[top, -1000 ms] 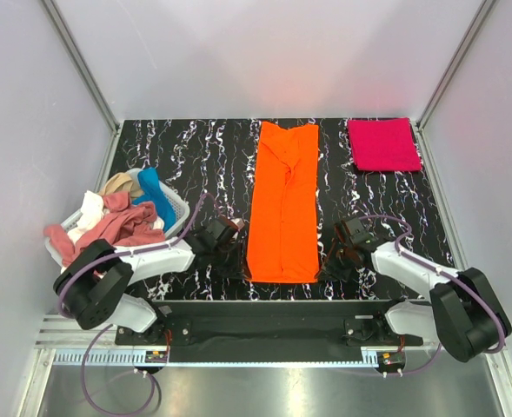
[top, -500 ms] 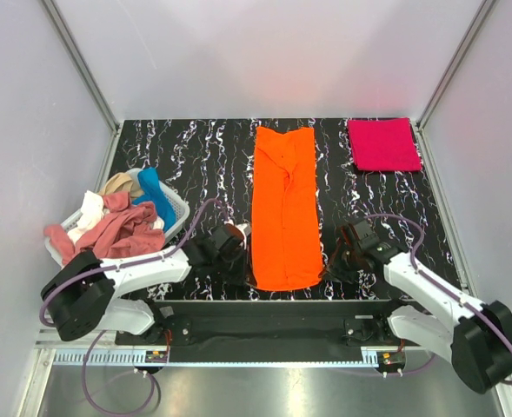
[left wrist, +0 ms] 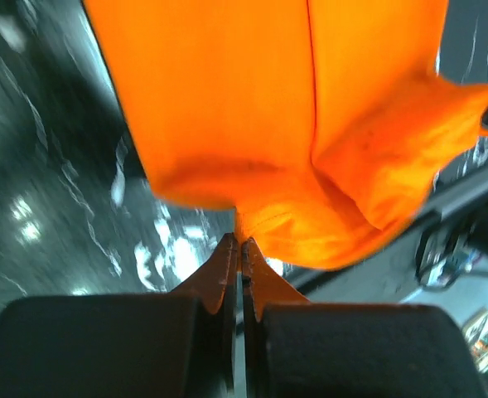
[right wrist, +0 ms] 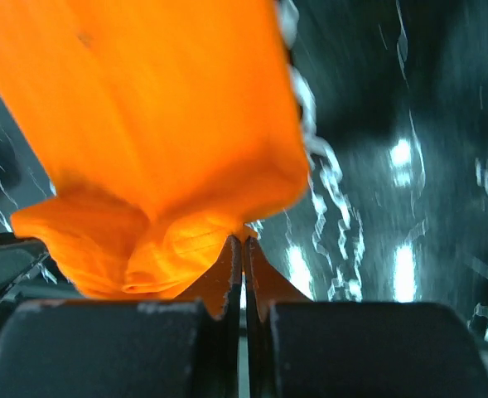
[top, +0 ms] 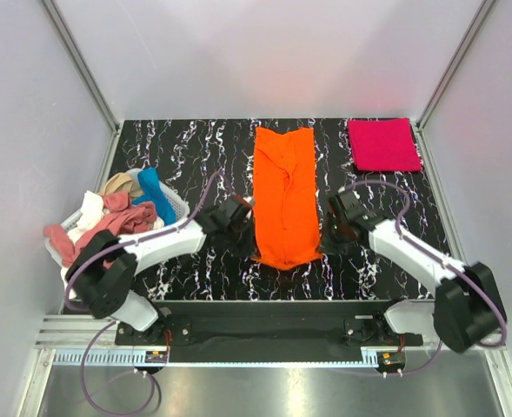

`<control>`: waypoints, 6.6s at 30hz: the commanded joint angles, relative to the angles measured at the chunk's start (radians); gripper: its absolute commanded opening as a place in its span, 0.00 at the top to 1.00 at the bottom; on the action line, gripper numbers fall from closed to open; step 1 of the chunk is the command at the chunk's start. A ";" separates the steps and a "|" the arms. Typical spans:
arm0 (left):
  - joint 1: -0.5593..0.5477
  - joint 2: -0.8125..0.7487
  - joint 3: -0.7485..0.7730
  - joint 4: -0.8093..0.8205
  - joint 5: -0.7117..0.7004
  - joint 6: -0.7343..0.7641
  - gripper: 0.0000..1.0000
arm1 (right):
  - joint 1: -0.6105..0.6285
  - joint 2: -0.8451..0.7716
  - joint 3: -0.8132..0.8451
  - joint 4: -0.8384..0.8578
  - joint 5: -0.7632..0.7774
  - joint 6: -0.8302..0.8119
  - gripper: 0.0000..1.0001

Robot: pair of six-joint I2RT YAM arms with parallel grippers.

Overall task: Fold and stack the t-shirts
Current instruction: Fold the tshirt

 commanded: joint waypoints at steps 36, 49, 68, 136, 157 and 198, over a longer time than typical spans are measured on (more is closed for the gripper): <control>0.386 0.671 0.928 -0.157 0.131 0.224 1.00 | -0.224 0.795 0.961 -0.026 -0.048 -0.412 1.00; 0.427 0.792 1.078 -0.160 0.175 0.209 1.00 | -0.276 0.866 1.067 -0.020 -0.103 -0.433 1.00; 0.429 0.679 1.080 -0.223 -0.045 0.298 0.52 | -0.353 0.965 1.289 -0.135 -0.218 -0.487 0.51; 0.243 0.289 0.333 -0.048 0.045 0.181 0.48 | -0.222 0.381 0.184 0.262 -0.137 -0.125 0.65; 0.274 0.447 0.304 0.075 0.062 0.091 0.67 | -0.248 0.535 0.159 0.380 -0.056 -0.062 0.73; 0.095 -0.013 0.116 -0.083 -0.068 0.060 1.00 | -0.239 -0.068 -0.093 0.135 -0.153 -0.119 1.00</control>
